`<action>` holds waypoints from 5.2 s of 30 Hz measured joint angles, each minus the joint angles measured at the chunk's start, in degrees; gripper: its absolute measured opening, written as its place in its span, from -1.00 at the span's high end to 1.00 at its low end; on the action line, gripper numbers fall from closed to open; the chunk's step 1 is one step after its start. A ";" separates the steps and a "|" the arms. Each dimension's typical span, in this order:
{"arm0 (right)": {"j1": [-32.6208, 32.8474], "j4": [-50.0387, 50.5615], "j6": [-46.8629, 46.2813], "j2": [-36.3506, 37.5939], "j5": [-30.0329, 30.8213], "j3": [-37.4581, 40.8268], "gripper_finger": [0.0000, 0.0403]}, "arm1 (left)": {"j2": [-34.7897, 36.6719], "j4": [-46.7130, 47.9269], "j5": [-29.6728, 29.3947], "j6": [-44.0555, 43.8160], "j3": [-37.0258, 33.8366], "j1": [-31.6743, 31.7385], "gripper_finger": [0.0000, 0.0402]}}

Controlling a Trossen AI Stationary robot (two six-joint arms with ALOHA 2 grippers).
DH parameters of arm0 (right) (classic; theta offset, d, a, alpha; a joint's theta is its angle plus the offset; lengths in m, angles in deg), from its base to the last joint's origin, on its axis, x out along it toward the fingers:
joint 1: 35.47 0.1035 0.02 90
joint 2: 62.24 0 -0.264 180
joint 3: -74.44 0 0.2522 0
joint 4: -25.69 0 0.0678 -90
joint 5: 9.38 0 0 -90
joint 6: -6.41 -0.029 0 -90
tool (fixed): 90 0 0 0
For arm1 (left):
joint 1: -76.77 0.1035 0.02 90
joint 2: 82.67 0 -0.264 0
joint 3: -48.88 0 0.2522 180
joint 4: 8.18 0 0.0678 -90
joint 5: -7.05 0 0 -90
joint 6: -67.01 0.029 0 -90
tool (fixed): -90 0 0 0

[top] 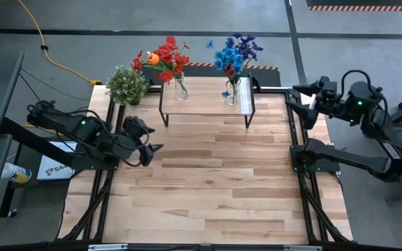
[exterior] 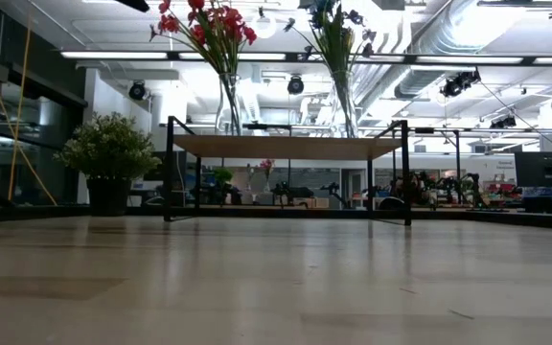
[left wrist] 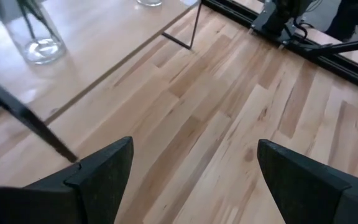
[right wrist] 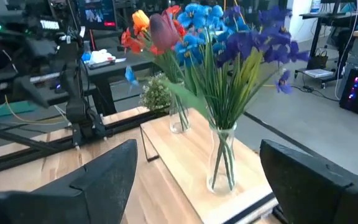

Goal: Pick and place flowers into a vace then onto a shelf
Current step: Return to Home Position

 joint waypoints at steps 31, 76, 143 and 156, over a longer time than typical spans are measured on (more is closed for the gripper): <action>0.00 16.74 -8.56 21.64 6.11 0.00 -0.63 | 21.72 10.82 -5.02 5.79 0.00 -0.02 -0.87; -0.64 5.73 -12.23 31.39 -2.28 20.01 -0.63 | 51.84 -24.11 4.21 14.43 -42.07 -0.04 -0.87; -0.48 -41.07 -13.40 28.25 -5.08 55.74 -0.63 | 49.02 -66.03 -11.51 27.03 -68.22 4.00 -0.87; 0.01 -47.23 -11.95 22.83 -8.62 56.60 -0.63 | 48.39 -65.65 5.53 25.95 -68.22 17.39 -0.87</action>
